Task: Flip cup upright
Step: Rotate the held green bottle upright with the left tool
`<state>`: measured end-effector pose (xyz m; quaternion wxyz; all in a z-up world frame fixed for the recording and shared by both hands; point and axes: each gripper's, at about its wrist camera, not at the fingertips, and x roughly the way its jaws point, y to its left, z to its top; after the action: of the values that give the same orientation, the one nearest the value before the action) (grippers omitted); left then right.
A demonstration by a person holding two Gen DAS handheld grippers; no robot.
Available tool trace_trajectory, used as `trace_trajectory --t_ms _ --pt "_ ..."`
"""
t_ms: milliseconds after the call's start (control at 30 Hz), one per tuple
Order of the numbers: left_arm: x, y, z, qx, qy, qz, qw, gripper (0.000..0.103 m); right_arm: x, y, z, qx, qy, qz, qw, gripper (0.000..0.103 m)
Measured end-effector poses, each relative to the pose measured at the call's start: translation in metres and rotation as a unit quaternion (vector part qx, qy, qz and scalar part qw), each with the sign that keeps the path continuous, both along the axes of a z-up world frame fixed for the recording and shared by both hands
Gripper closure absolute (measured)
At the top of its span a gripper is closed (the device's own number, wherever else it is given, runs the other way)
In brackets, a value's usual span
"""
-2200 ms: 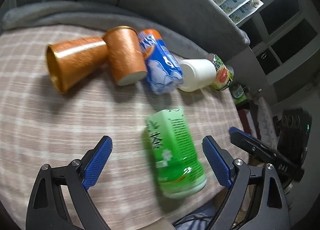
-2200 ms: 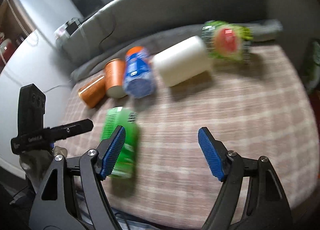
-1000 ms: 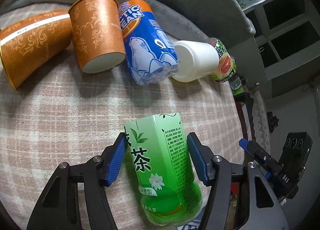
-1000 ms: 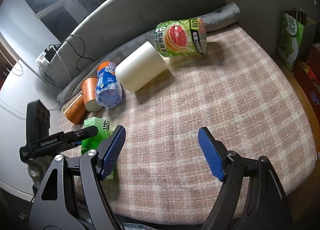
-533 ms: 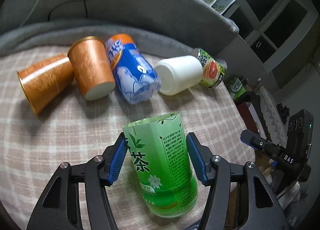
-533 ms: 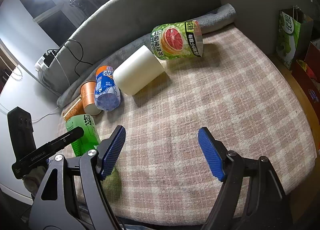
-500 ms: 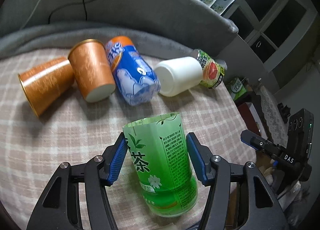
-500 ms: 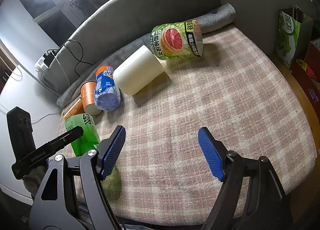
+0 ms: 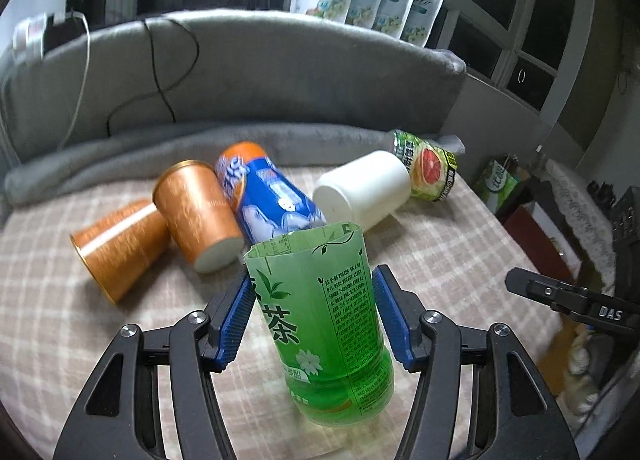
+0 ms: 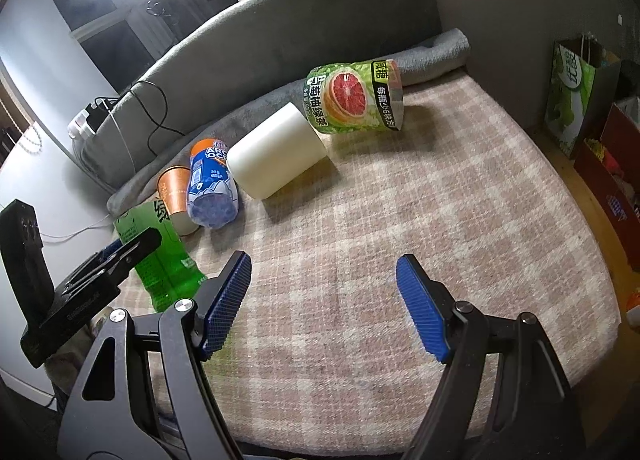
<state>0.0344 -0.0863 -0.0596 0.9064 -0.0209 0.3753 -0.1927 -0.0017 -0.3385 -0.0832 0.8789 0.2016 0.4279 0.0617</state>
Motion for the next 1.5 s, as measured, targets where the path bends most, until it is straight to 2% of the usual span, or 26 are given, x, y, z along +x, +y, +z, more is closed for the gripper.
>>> trace_trajectory --t_ms 200,400,1000,1500 --pt "-0.003 -0.008 -0.005 0.031 -0.036 0.004 0.9989 0.044 -0.002 0.0 0.002 -0.008 -0.004 -0.003 1.0 0.025" --pt "-0.009 -0.013 -0.004 0.044 -0.059 0.0 0.9973 0.044 -0.003 0.0 0.001 -0.005 -0.003 -0.005 1.0 0.025" --pt "-0.043 -0.012 -0.003 0.048 -0.082 -0.019 0.9952 0.044 -0.009 0.003 0.007 0.002 -0.01 -0.002 1.0 0.025" --pt "-0.069 -0.025 -0.006 0.058 -0.076 -0.049 0.9943 0.045 -0.024 0.002 0.012 0.006 -0.021 0.0 1.0 0.025"
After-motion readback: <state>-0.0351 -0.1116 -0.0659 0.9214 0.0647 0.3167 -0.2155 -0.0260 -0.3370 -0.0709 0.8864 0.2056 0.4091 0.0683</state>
